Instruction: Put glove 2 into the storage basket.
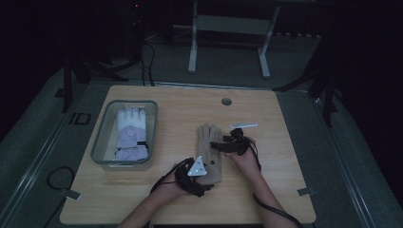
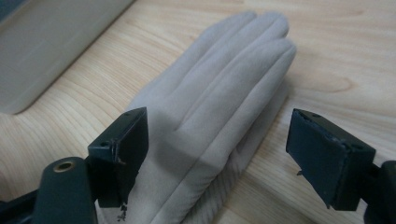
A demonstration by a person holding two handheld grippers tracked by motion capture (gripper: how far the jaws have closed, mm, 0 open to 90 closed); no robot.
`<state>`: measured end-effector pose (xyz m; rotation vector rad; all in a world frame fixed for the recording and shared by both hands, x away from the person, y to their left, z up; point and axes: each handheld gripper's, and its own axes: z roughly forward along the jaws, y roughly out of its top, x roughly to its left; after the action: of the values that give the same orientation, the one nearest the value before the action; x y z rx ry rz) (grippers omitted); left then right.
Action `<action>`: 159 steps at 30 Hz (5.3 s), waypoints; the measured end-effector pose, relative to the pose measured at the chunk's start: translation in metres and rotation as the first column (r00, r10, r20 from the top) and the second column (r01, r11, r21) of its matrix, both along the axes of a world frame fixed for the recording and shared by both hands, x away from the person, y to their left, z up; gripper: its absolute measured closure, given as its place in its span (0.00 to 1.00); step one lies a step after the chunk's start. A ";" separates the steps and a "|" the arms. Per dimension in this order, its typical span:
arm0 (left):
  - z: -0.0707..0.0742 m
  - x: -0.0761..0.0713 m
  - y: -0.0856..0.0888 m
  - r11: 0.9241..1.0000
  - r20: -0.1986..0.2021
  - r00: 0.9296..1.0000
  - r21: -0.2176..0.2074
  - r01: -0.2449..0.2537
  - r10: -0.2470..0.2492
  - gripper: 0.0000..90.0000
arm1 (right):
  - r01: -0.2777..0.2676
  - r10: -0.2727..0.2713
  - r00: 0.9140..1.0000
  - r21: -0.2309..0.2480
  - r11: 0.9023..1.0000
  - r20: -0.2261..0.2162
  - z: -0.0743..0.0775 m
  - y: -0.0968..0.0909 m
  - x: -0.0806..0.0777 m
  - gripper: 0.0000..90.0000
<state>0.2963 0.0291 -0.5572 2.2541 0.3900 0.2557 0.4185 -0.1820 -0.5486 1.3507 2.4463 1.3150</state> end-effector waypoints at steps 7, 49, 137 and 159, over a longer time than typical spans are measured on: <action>-0.003 0.005 0.003 1.000 -0.016 1.000 -0.004 0.009 -0.009 0.33 | -0.021 0.021 0.999 -0.015 1.000 -0.032 -0.008 0.005 0.003 0.32; 0.016 0.011 -0.004 0.983 0.009 1.000 0.182 -0.016 0.015 0.91 | -0.125 0.160 0.980 -0.264 0.956 0.117 0.024 0.046 -0.015 0.84; 0.081 0.016 0.227 0.909 -0.033 0.942 0.276 -0.313 0.334 0.77 | -0.311 0.329 0.942 -0.195 0.930 0.069 0.077 0.293 0.040 0.46; 0.112 0.020 0.210 0.896 -0.053 0.895 -0.014 -0.444 0.442 0.13 | -0.352 0.384 0.907 -0.194 0.916 0.170 0.101 0.242 0.017 0.16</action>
<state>0.3162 0.2388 -0.4454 2.1240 0.9320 0.4284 0.4350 0.0597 -0.4474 0.6957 2.6748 1.2134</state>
